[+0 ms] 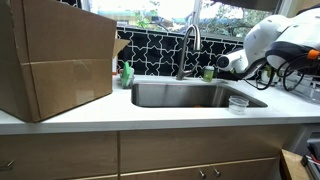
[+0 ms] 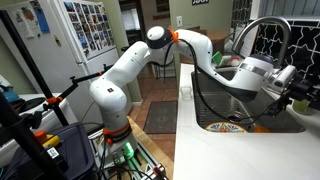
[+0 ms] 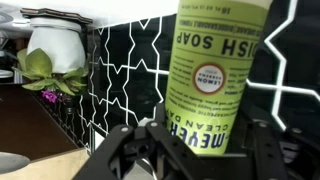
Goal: Place the white and green bottle on the right upright.
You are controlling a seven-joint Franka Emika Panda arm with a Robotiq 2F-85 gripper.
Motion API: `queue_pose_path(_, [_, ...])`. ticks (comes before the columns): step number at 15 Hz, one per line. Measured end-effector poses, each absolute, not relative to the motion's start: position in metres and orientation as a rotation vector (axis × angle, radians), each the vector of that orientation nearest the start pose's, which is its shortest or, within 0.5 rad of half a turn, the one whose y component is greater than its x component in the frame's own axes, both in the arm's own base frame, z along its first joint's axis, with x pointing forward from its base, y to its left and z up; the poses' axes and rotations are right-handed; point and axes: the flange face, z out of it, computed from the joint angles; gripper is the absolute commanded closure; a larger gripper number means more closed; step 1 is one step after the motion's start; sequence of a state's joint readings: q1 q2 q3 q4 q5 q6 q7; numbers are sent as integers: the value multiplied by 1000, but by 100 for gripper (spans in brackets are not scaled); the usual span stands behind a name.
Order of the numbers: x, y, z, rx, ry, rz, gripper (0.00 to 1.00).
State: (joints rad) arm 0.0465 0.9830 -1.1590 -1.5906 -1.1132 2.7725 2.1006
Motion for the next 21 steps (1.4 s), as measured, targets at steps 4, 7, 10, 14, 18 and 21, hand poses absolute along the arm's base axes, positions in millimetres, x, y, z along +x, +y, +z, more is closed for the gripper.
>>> queue_pose_path(4, [519,-497,311,1325,-1214,1112,61])
queue_pose_path(7, [520,-491,299,1323,-1150,1149,61])
queue_pose_path(10, [519,-489,287,1326,-1106,1161,12])
queue_pose_path(14, [515,-490,285,1318,-1092,1167,0])
queue_pose_path(18, [504,-490,300,1322,-1132,1167,0])
queue_pose_path(21, [493,-488,317,1371,-1181,1153,0])
